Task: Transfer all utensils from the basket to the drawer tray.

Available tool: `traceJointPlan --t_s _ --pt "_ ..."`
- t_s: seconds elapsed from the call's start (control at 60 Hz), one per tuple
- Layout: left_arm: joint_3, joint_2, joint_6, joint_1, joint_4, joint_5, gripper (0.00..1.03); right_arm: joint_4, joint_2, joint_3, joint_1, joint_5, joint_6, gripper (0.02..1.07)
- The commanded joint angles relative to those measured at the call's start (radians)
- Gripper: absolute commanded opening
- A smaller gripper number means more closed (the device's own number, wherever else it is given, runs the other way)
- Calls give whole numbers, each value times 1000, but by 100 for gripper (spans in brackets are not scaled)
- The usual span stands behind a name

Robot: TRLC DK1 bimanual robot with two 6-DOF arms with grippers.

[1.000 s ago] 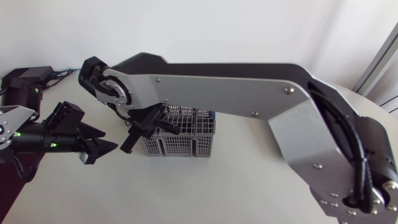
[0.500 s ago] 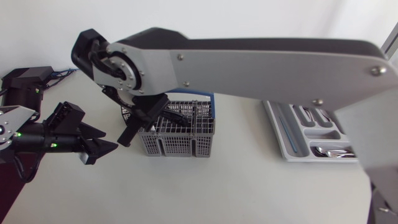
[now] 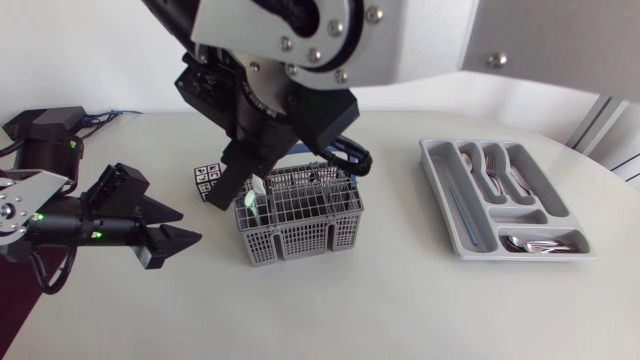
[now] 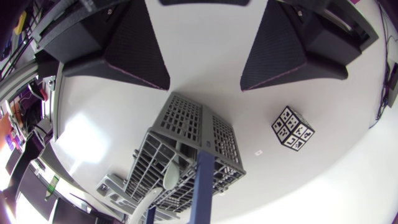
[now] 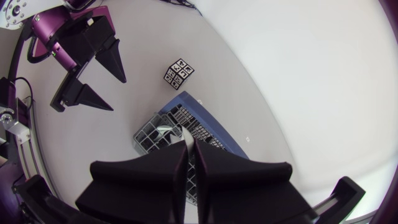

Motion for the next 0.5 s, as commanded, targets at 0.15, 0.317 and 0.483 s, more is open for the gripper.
traceJointPlan --t_s 0.15,0.317,0.483 --pt "-22 -30 -27 -33 4 11 80 2 -15 -68 -15 -43 -4 8" --pt "-22 -39 -23 -20 2 9 80 -39 -140 -118 -53 -135 -83 8" --pt "-22 -39 -21 -17 4 11 80 -80 -302 -183 -109 -181 -184 8"
